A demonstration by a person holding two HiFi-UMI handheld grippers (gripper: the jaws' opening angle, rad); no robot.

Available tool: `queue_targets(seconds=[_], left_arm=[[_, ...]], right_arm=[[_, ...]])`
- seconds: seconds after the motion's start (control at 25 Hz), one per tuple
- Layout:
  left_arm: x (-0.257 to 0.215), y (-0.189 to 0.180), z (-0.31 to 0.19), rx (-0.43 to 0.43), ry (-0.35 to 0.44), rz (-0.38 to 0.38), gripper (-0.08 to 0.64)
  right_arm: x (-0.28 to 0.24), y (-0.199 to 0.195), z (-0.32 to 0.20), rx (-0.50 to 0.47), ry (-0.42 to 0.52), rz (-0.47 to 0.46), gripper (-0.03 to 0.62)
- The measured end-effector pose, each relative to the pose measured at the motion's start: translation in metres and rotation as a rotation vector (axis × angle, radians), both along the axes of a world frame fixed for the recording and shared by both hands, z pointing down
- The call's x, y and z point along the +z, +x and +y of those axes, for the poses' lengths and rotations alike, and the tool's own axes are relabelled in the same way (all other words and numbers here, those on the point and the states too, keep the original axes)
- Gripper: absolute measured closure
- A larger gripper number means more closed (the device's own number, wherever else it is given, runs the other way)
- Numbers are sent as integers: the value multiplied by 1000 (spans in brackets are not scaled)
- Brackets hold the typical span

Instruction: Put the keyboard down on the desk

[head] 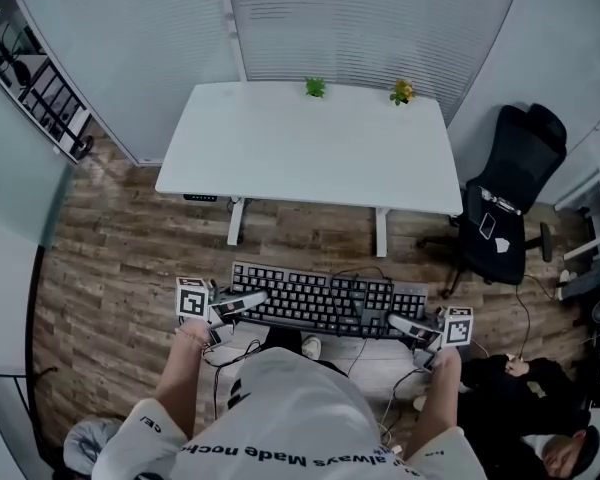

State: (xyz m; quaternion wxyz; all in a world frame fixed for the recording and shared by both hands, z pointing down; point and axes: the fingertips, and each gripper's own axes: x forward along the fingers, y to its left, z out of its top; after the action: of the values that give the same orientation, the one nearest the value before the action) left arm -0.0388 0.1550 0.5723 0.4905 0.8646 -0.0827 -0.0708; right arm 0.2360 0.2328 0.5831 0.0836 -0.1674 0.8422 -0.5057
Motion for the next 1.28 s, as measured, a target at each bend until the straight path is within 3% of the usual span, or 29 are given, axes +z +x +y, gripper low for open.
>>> queue_targets(seconds=[0.12,0.56,1.28], left_arm=[[1,15,-30,-1,-11,-7,380],[-5,21,-129,-12,2,-1,380],[-4,-12,-334,-43,-10,-4,380]], right_arm=[[3,15,-29,9,-30,-16,459],[-9,19,-133,-15,11,5,457],[-12,-14,-343,-36,0,29,457]])
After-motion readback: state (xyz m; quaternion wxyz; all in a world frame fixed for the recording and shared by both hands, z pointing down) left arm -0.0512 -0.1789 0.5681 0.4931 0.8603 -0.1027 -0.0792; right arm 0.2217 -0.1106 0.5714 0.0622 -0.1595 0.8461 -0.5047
